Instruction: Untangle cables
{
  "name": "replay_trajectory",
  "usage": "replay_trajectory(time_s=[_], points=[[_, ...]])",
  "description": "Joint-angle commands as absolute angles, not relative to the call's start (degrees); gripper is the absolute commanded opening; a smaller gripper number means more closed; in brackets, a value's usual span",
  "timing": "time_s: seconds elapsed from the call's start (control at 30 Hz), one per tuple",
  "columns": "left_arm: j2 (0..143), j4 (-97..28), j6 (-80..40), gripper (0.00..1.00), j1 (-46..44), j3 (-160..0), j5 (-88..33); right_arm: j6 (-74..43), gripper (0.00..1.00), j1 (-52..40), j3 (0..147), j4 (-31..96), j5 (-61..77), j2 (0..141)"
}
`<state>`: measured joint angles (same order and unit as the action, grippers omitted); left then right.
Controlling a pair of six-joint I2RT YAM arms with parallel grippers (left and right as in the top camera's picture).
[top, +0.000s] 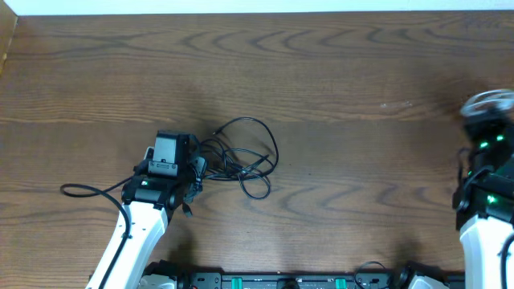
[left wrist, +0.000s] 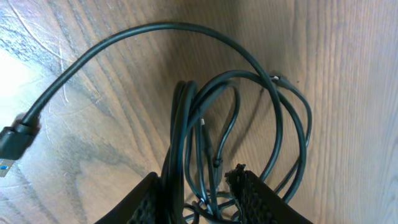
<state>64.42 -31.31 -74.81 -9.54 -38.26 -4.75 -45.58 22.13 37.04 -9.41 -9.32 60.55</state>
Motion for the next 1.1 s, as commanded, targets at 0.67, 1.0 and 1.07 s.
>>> replay_trajectory(time_s=[0.67, 1.0, 1.07], points=[[64.73, -32.1, -74.89, 0.38, -9.39, -38.92, -4.45, -44.36, 0.01, 55.0, 41.17, -42.96, 6.68, 99.37], [64.73, -32.1, -74.87, 0.38, -9.39, -38.92, -4.45, -45.39, 0.44, 60.34, 50.48, -42.92, 28.23, 104.47], [64.73, -32.1, -74.87, 0.38, -9.39, -38.92, -4.45, -45.39, 0.8, 59.94, 51.44, -43.09, 30.89, 104.47]])
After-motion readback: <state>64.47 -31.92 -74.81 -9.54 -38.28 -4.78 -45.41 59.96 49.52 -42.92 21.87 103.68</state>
